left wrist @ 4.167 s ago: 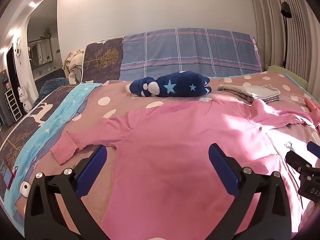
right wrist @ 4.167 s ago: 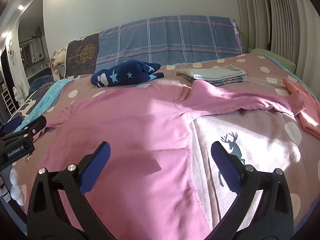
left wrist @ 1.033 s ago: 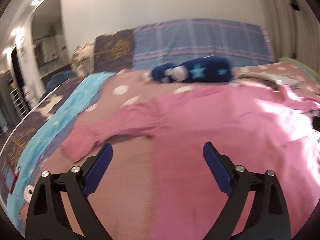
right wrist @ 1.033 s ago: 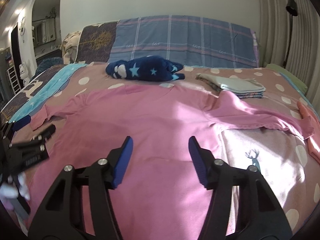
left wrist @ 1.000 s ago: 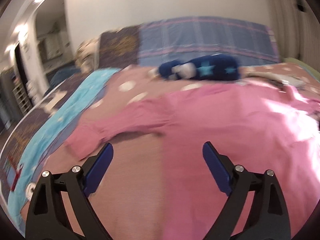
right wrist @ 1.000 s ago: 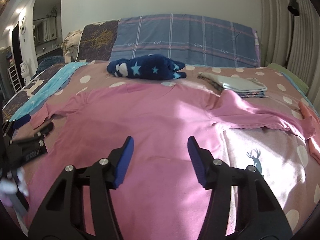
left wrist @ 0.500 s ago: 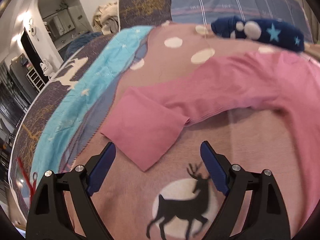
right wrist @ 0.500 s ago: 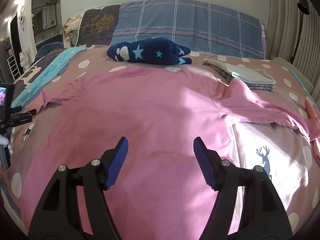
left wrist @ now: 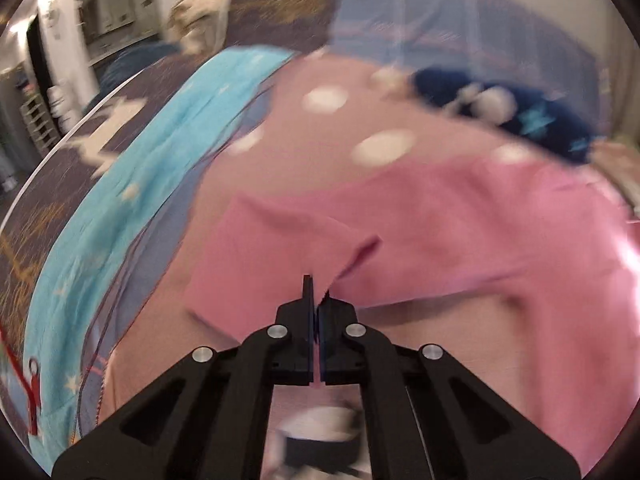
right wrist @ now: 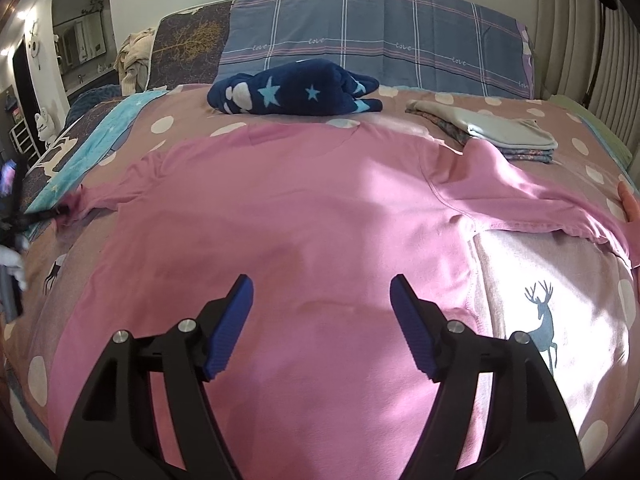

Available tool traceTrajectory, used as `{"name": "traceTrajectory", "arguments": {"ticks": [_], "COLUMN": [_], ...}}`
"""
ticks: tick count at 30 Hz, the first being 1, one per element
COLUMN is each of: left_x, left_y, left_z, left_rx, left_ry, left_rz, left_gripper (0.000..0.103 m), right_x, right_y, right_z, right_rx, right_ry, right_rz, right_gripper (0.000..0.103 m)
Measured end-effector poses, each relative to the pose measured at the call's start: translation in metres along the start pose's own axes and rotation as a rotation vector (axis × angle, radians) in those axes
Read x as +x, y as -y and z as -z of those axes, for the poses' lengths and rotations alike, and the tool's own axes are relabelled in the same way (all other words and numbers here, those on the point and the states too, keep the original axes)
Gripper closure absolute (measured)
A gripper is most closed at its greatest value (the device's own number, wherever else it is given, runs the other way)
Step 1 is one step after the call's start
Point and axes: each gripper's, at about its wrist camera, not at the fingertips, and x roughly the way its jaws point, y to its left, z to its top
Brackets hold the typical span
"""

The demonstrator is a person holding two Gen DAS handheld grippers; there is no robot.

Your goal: Fold small clothes

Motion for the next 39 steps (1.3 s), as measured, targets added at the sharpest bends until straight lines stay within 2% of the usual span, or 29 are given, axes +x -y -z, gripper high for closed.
{"name": "traceTrajectory", "arguments": {"ticks": [3, 4, 6, 11, 12, 13, 14, 16, 19, 20, 22, 23, 26, 30, 31, 32, 33, 36, 39], "left_x": [-0.028, -0.037, -0.047, -0.044, -0.040, -0.035, -0.031, -0.018, -0.004, -0.002, 0.002, 0.004, 0.006, 0.003, 0.003, 0.002, 0.000, -0.008, -0.021], "left_y": [0.034, 0.054, 0.087, 0.170, 0.185, 0.198, 0.207, 0.222, 0.233, 0.235, 0.238, 0.234, 0.234, 0.233, 0.234, 0.236, 0.238, 0.248, 0.269], "left_z": [-0.016, -0.024, -0.032, -0.033, -0.028, -0.024, -0.019, -0.011, 0.000, 0.003, 0.008, 0.007, 0.008, 0.008, 0.008, 0.007, 0.006, -0.002, -0.016], "left_rx": [0.032, 0.044, 0.079, 0.178, 0.191, 0.203, 0.214, 0.226, 0.235, 0.239, 0.241, 0.240, 0.230, 0.230, 0.230, 0.231, 0.232, 0.236, 0.248], "left_ry": [0.032, 0.036, 0.043, 0.027, 0.010, -0.006, -0.018, -0.051, -0.090, -0.096, -0.109, -0.114, -0.121, -0.118, -0.117, -0.119, -0.116, -0.097, -0.062], "left_rz": [0.121, 0.188, 0.273, 0.427, 0.457, 0.474, 0.481, 0.491, 0.483, 0.476, 0.468, 0.467, 0.463, 0.461, 0.463, 0.472, 0.477, 0.513, 0.565], "left_gripper": [0.102, 0.102, 0.102, 0.102, 0.102, 0.102, 0.102, 0.102, 0.102, 0.102, 0.102, 0.102, 0.102, 0.102, 0.102, 0.102, 0.102, 0.102, 0.102], "right_x": [0.004, 0.005, 0.006, 0.008, 0.009, 0.011, 0.013, 0.024, 0.045, 0.056, 0.076, 0.084, 0.115, 0.146, 0.151, 0.155, 0.156, 0.145, 0.130], "right_y": [0.003, 0.003, 0.004, 0.019, 0.024, 0.029, 0.032, 0.039, 0.031, 0.027, 0.020, 0.015, -0.004, -0.024, -0.028, -0.034, -0.036, -0.035, -0.028], "right_z": [-0.002, -0.003, -0.005, -0.018, -0.021, -0.025, -0.028, -0.040, -0.063, -0.071, -0.084, -0.088, -0.102, -0.106, -0.107, -0.110, -0.113, -0.128, -0.145], "right_rx": [0.005, 0.008, 0.011, 0.045, 0.058, 0.077, 0.094, 0.136, 0.123, 0.142, 0.216, 0.246, 0.340, 0.409, 0.410, 0.399, 0.384, 0.311, 0.243], "right_ry": [-0.004, -0.004, -0.001, -0.004, -0.013, -0.025, -0.036, -0.091, -0.140, -0.176, -0.252, -0.280, -0.390, -0.509, -0.526, -0.530, -0.525, -0.434, -0.358], "right_rz": [-0.006, -0.014, -0.030, -0.092, -0.112, -0.147, -0.182, -0.289, -0.343, -0.386, -0.507, -0.549, -0.641, -0.666, -0.668, -0.663, -0.653, -0.577, -0.558], "right_gripper": [0.031, 0.031, 0.031, 0.031, 0.033, 0.046, 0.064, 0.077, 0.077, 0.076, 0.060, 0.056, 0.054, 0.054, 0.067, 0.094, 0.101, 0.101, 0.101]}}
